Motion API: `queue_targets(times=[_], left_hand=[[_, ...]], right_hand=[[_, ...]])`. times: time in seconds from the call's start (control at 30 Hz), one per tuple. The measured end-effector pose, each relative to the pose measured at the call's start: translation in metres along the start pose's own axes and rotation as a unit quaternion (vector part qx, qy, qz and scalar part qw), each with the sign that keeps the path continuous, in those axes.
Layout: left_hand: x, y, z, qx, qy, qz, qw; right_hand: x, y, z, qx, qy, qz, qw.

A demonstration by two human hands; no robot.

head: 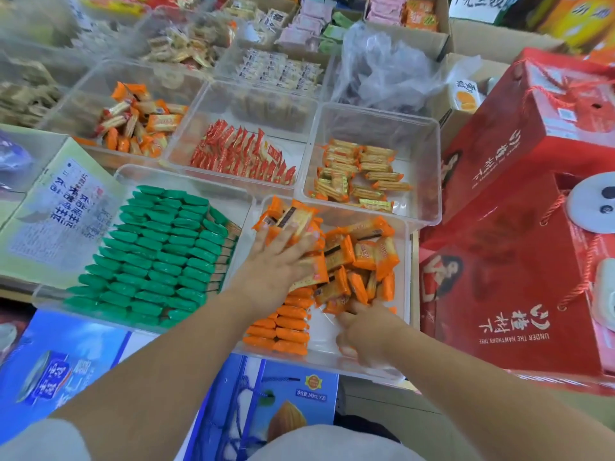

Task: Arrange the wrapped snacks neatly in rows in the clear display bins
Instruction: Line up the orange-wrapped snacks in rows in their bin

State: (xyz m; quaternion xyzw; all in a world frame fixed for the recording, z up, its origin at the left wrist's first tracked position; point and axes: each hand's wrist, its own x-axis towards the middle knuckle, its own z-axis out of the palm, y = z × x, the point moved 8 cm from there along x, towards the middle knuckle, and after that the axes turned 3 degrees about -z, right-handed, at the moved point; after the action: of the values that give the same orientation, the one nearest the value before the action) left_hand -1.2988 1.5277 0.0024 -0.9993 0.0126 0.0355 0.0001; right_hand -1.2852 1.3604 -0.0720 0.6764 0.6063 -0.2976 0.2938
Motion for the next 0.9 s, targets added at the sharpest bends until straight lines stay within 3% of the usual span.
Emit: queue_targets(times=[0.07,0.3,0.43,0.57,0.73,0.83,0.9], left_hand=[[-0.004,0.001,0.005,0.028,-0.025,-0.01,0.999],[-0.039,0.0,-0.008,0.069,0.073,-0.029,0.994],[-0.056,-0.002,-0.004,0.029,0.079,-0.088,0.993],[-0.077,-0.008,0.006,-0.024,0.071,-0.155,0.985],[-0.099,-0.013,0.037,-0.071,0.033,-0.204,0.976],[-0.103,-0.017,0.046,-0.083,0.017,-0.22,0.972],[-0.104,-0.018,0.046,-0.102,0.023,-0.222,0.969]], right_hand=[[0.003,0.0,0.003,-0.004,-0.002,0.02,1.0],[0.008,0.01,0.006,-0.008,0.014,0.098,0.995],[0.01,0.009,0.004,0.007,-0.019,0.128,0.992],[0.01,0.002,-0.006,0.006,-0.05,0.097,0.994],[-0.02,0.014,-0.033,0.171,0.095,0.107,0.975],[-0.044,0.022,-0.056,0.293,0.184,0.09,0.934],[-0.061,0.027,-0.071,0.397,0.25,0.082,0.879]])
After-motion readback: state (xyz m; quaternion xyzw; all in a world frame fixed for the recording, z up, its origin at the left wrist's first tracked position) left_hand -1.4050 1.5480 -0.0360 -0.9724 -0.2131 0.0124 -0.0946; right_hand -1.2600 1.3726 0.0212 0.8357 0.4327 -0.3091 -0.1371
